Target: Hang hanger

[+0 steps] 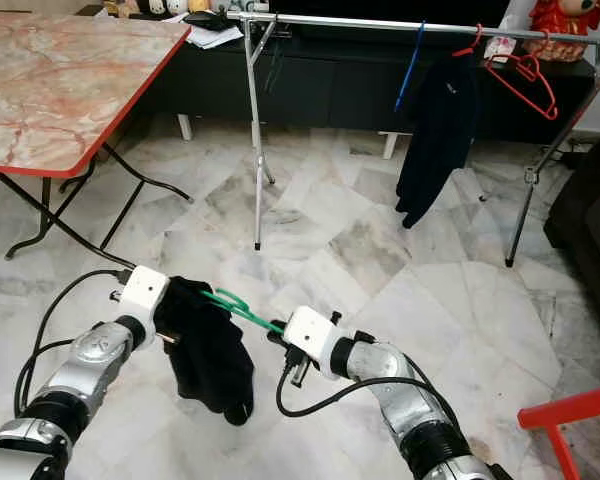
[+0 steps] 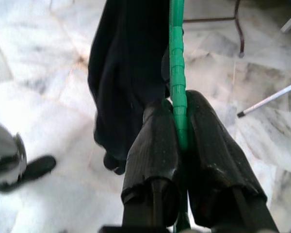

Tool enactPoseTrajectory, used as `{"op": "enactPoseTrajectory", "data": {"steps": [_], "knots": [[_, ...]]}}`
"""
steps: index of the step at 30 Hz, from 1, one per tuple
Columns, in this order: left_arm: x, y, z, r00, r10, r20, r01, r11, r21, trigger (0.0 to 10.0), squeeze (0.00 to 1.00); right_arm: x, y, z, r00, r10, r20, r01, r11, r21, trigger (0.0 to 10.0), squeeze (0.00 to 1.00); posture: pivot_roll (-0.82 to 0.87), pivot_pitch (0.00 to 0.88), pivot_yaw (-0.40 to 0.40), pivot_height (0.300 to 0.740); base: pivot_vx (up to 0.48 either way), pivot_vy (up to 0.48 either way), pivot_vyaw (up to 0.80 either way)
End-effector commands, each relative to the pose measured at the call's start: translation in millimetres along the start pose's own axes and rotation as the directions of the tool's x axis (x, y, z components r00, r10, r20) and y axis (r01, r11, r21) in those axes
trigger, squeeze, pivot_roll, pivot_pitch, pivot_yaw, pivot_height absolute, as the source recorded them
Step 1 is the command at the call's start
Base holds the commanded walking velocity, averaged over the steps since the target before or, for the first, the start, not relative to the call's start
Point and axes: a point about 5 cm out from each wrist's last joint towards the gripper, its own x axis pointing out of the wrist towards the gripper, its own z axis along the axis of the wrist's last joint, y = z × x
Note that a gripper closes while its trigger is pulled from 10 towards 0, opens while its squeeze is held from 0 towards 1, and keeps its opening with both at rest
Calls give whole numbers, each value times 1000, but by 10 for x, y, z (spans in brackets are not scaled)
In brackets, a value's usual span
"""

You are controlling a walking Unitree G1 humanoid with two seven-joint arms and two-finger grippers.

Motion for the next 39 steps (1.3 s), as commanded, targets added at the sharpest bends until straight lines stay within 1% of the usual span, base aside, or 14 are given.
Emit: {"op": "enactPoseTrajectory", "data": {"steps": [1, 14, 18, 25, 26, 27, 28, 29, 30, 31, 33, 35, 36, 39], "knots": [[-12, 33, 16, 1000, 15, 12, -15, 1000, 13, 0, 0, -5, 32, -64, 999, 25, -44, -25, 1000, -13, 0, 0, 28, 73, -46, 740, 0, 0, 0], [-83, 248, -143, 972, 214, -92, -210, 976, 54, 0, 0, -136, 134, -396, 965, 112, -238, -129, 990, -57, 0, 0, 18, 81, -42, 740, 0, 0, 0], [-103, 285, -182, 961, 251, -116, -243, 967, 74, 0, 0, -138, 125, -384, 971, 101, -219, -112, 993, -39, 0, 0, 16, 80, -42, 740, 0, 0, 0], [-234, 402, -398, 903, 380, -200, -375, 925, 62, 0, 0, -127, 171, -236, 999, 45, -14, -43, 988, 146, 0, 0, 2, 63, -35, 740, 0, 0, 0], [-259, 392, -445, 902, 377, -210, -376, 925, 49, 2706, 0, -139, 183, -252, 1000, -2, 5, 1, 979, 202, 0, 0, 1, 57, -33, 740, 0, 0, 0], [-259, 392, -445, 902, 377, -210, -376, 925, 49, 2706, 0, -139, 183, -252, 1000, -2, 5, 1, 979, 202, 0, 0, 1, 57, -33, 740, 0, 0, 0], [-275, 365, -475, 909, 363, -204, -367, 930, 22, 9333, 0, -160, 158, -301, 994, -111, 5, 105, 955, 277, 0, 0, -5, 47, -30, 740, 0, 0, 0], [-275, 365, -475, 909, 363, -204, -367, 930, 22, 9333, 0, -160, 158, -301, 994, -111, 5, 105, 955, 277, 0, 0, -5, 47, -30, 740, 0, 0, 0], [-286, 338, -493, 917, 348, -194, -354, 935, 2, 10000, 0, -182, 141, -363, 978, -207, -14, 199, 916, 350, 4510, 0, -10, 42, -27, 740, 0, 0, 0], [-288, 266, -499, 935, 317, -162, -329, 943, -51, 10000, 0, -226, 155, -523, 924, -372, -94, 372, 807, 459, 10000, 0, -12, 31, -19, 740, 0, 0, 0], [-286, 246, -494, 938, 310, -151, -323, 944, -67, 10000, 0, -238, 168, -566, 905, -408, -119, 412, 774, 481, 10000, 0, -12, 31, -19, 740, 0, 0, 0], [-274, 194, -481, 946, 296, -131, -308, 948, -81, 10000, 0, -260, 197, -628, 853, -497, -161, 496, 674, 548, 10000, 0, -15, 22, -9, 740, 0, 0, 0], [-274, 194, -481, 946, 296, -131, -308, 948, -81, 10000, 0, -260, 197, -628, 853, -497, -161, 496, 674, 548, 10000, 0, -15, 22, -9, 740, 0, 0, 0], [-242, 111, -436, 959, 267, -92, -276, 955, -112, 10000, 0, -245, 238, -633, 791, -583, -183, 554, 557, 618, 10000, 0, -23, 7, 7, 740, 0, 0, 0]]}}
